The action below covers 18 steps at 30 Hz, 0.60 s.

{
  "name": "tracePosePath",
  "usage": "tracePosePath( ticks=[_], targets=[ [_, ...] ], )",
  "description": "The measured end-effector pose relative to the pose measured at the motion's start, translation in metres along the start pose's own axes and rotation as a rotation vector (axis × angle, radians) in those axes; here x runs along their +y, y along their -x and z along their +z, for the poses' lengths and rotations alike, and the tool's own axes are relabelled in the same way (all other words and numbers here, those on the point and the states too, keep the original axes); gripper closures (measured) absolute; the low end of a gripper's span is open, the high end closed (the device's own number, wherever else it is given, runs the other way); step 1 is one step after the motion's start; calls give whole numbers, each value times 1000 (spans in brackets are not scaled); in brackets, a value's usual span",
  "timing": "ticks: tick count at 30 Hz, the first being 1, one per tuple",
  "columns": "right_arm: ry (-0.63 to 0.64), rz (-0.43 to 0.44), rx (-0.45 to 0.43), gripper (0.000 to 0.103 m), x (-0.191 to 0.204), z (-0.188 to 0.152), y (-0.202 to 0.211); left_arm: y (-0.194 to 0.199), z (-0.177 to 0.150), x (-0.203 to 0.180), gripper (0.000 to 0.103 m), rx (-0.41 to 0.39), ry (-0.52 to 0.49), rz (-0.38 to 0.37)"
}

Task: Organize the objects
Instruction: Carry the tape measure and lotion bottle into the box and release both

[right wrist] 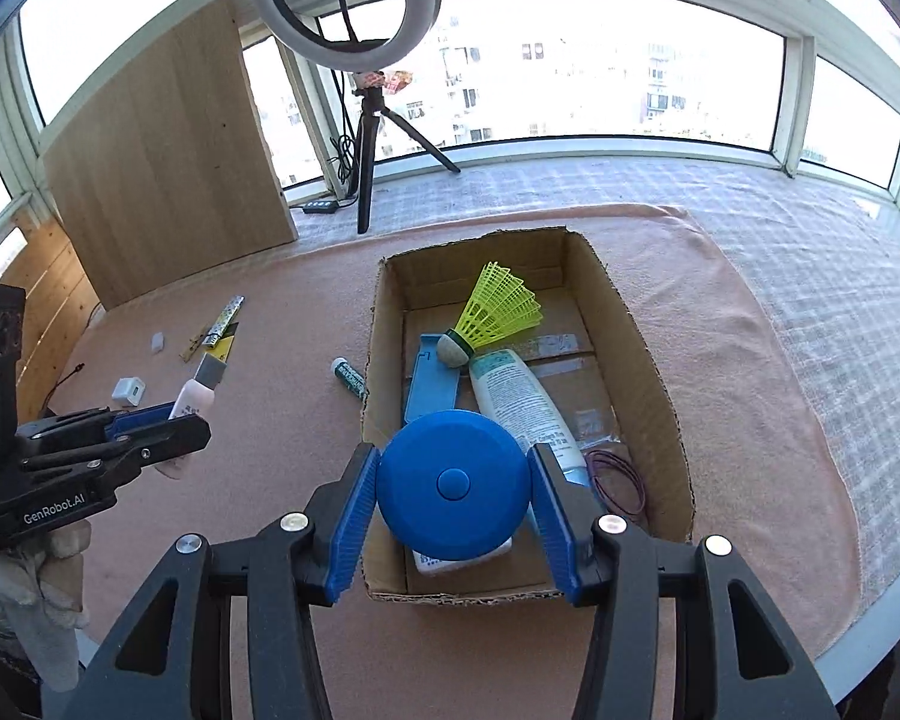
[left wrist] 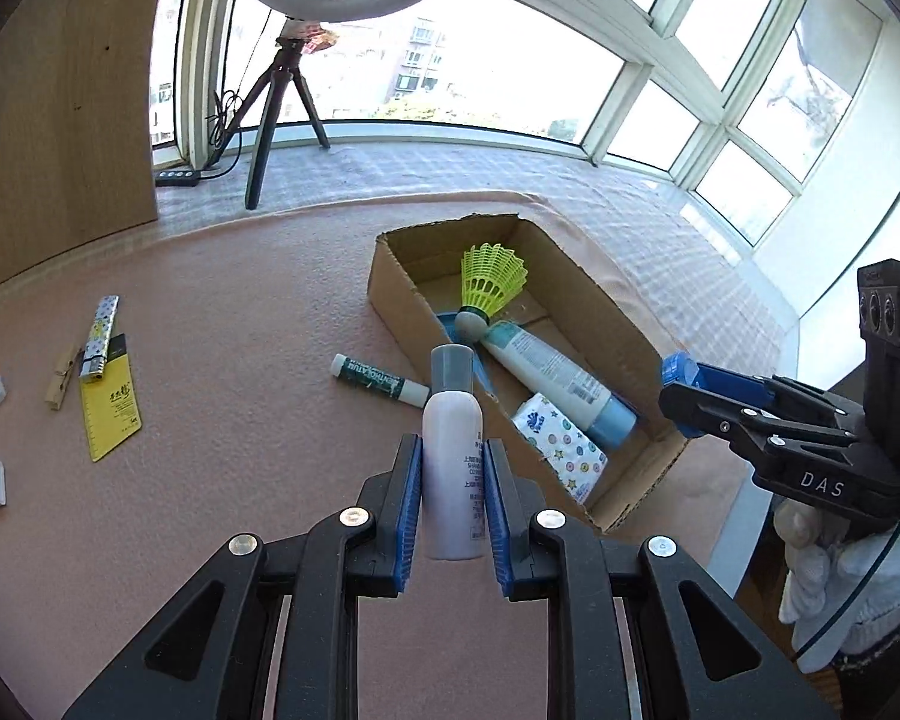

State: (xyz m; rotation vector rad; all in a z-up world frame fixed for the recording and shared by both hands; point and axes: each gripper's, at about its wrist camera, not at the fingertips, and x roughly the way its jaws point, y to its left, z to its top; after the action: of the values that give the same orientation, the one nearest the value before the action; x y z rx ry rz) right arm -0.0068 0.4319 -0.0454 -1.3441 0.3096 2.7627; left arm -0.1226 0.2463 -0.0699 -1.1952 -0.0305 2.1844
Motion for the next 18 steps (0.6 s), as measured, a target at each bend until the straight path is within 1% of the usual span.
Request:
tracePosePath(
  ticks=[4, 8, 17, 18],
  targets=[
    [-20, -31, 0, 57, -22, -3, 2, -24, 10, -29, 82, 17, -46, -29],
    [-30, -47, 0, 57, -37, -3, 1, -43, 18, -44, 82, 32, -65, -33],
    [-31, -42, 10, 57, -53, -1, -10, -67, 33, -51, 81, 43, -73, -15],
    [-32, -27, 11, 56, -55, -1, -11, -68, 35, -51, 72, 46, -65, -17]
  ],
)
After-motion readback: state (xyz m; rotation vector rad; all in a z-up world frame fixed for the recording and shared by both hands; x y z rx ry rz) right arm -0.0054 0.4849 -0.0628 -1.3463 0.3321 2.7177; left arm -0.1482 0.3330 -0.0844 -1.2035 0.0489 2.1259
